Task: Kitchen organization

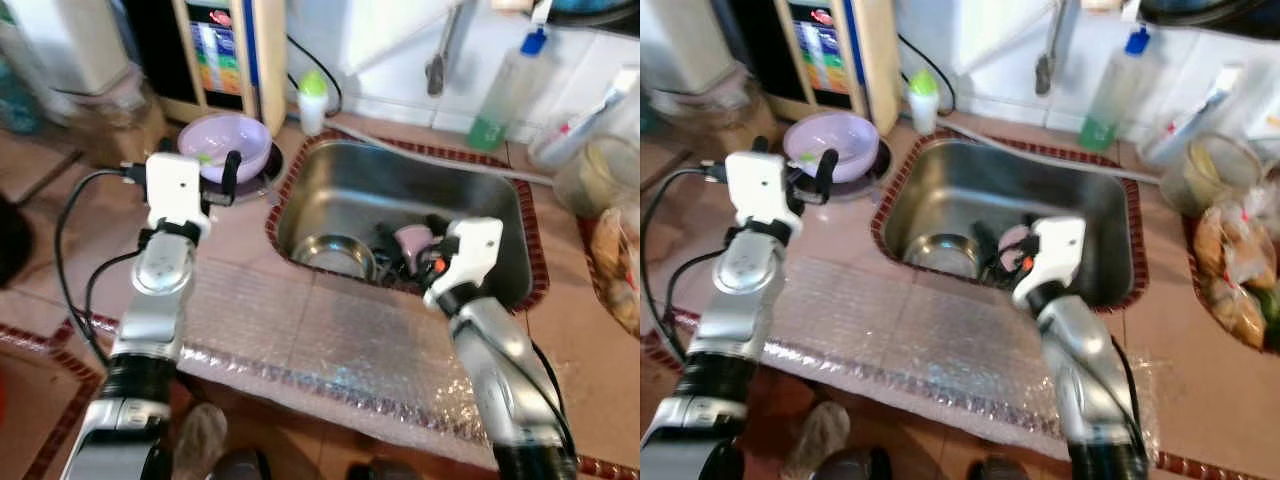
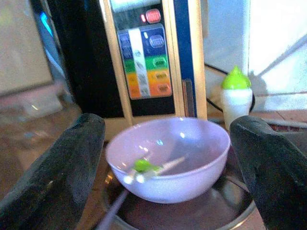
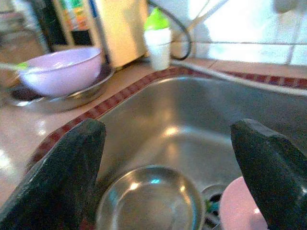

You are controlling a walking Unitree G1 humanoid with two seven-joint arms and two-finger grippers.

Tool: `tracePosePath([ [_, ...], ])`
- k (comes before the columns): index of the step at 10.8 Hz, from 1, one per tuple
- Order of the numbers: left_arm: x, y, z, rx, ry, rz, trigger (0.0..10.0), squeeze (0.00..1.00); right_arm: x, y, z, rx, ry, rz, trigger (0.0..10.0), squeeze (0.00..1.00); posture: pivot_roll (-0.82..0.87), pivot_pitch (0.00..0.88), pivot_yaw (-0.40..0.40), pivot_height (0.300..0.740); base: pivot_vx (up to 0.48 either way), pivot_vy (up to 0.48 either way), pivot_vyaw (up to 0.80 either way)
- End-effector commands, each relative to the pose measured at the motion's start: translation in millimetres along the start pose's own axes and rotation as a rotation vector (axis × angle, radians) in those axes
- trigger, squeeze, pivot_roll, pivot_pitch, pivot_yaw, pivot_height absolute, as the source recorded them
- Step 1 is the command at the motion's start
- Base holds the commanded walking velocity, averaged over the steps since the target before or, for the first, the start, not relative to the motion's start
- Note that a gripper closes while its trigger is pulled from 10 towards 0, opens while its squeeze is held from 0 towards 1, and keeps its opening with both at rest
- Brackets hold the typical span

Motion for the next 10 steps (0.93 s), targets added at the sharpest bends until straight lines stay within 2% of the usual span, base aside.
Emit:
tracePosePath([
  [1,1.6,-0.8,-3.9,-0.003,0.025,-0.001,10.0,0.00,-1.7,4.7,-4.0,-0.001,0.021,0.003,10.0,0.00,-0.18,0.166,-0.009,0.740,0.000,0.000,0.00],
  [2,6.6,-7.5,-9.5,-0.033,0.078,-0.024,10.0,0.00,-9.4,7.0,-13.3,0.009,0.065,-0.013,10.0,0.00,-0.19,0.178,-0.016,0.740,0.000,0.000,0.00],
  [4,22.3,-4.3,-21.0,-0.061,0.153,-0.013,10.0,0.00,-19.1,14.7,-25.5,0.012,0.144,-0.033,10.0,0.00,-0.23,0.190,-0.027,0.740,0.000,0.000,0.00],
  [6,30.2,-3.7,-23.5,-0.088,0.171,-0.012,10.0,0.00,-22.6,15.6,-27.7,0.003,0.156,-0.053,10.0,0.00,-0.24,0.191,-0.031,0.740,0.000,0.000,0.00],
  [7,32.2,-7.5,-23.0,-0.129,0.171,-0.025,3.0,0.00,-23.4,16.3,-28.7,0.005,0.159,-0.059,10.0,0.00,-0.24,0.191,-0.031,0.740,0.000,0.000,0.00],
  [8,33.0,-10.0,-23.3,-0.141,0.167,-0.035,0.0,0.00,-23.7,16.9,-29.8,0.006,0.163,-0.062,10.0,0.00,-0.25,0.195,-0.037,0.740,0.000,0.000,0.00],
  [9,35.2,-18.2,-24.2,-0.195,0.160,-0.083,0.0,0.00,-24.0,13.7,-33.7,0.019,0.206,-0.092,10.0,0.00,-0.24,0.197,-0.040,0.740,0.000,0.000,0.00],
  [10,35.8,-20.6,-26.9,-0.207,0.168,-0.091,0.0,0.00,-24.4,16.3,-40.2,0.046,0.269,-0.092,10.0,0.00,-0.24,0.196,-0.040,0.740,0.000,0.000,0.00],
])
Point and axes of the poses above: a point about 5 cm out from each wrist's last joint towards the gripper, its own x axis pointing out of the wrist towards the gripper, its own y axis along the axis of the wrist's last joint, z = x × y, the point moved 3 cm from there along x, pointing out of the wrist towards the gripper
